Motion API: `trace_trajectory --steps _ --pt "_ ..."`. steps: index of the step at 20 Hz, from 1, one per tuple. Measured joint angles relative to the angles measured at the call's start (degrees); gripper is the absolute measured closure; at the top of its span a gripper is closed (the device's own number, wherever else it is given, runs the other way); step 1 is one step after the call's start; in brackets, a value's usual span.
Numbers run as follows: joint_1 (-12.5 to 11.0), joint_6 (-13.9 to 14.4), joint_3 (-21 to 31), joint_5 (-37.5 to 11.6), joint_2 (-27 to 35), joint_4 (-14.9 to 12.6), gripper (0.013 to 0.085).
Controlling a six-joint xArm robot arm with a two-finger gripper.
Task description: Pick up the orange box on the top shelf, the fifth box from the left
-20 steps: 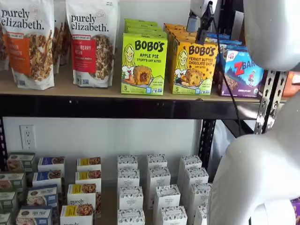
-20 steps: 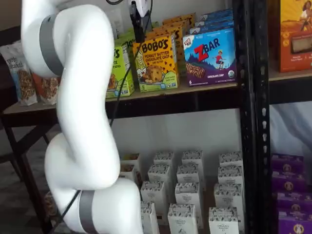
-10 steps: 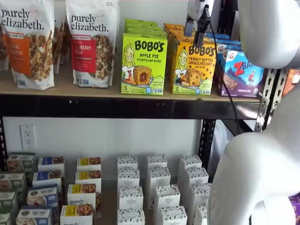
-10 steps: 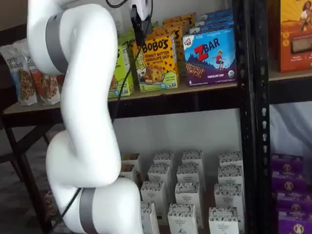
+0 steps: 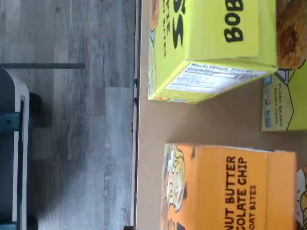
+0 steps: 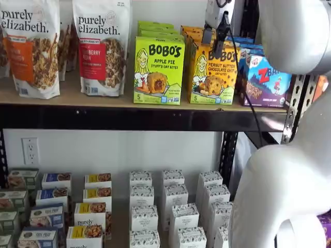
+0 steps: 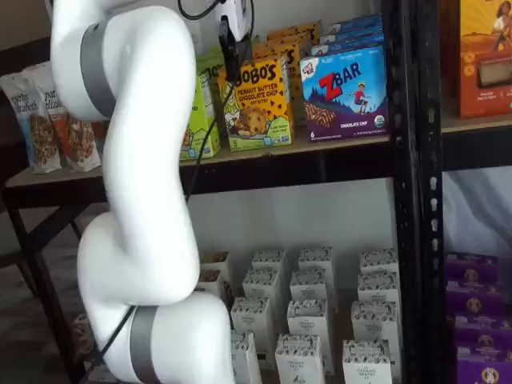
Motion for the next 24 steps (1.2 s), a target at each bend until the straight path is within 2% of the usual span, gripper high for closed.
trace_trajectory --steps 12,19,24 --pt "0.21 0.04 0.85 0.15 0.48 -0.44 0.013" --pt "-0.51 -0.31 1.35 0.39 0.58 1.38 0.013" --pt "-0.49 -0.4 1.76 0.25 0.56 1.13 0.013"
